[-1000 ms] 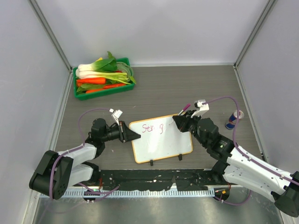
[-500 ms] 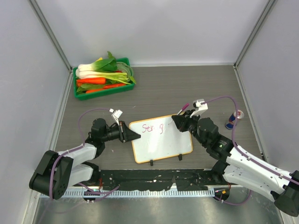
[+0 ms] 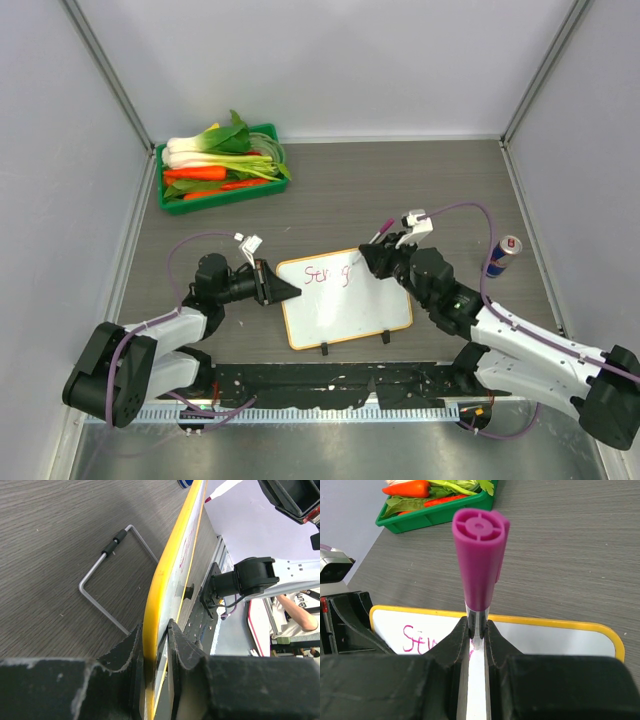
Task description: Write a sentence on the whiteboard
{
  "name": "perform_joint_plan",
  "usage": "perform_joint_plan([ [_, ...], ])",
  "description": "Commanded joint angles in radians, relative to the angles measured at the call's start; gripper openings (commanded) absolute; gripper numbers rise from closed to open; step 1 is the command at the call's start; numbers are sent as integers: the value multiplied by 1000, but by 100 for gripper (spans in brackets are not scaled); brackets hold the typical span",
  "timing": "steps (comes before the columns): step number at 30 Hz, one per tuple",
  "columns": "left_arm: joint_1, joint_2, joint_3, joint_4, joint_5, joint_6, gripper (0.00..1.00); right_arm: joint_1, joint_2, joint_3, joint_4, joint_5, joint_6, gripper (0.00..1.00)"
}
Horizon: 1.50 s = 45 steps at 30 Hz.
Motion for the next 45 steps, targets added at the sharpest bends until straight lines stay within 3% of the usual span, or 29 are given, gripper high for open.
perform_joint_plan([
  [1, 0, 6, 8, -53, -67, 65, 0, -2, 8, -11, 83, 12, -10, 1],
  [28, 0, 15, 10, -52, -66, 65, 0, -3, -30, -43, 5, 131, 10, 1],
  [45, 0, 17, 12, -50, -66, 65, 0, -3, -37, 2, 48, 78, 23, 1],
])
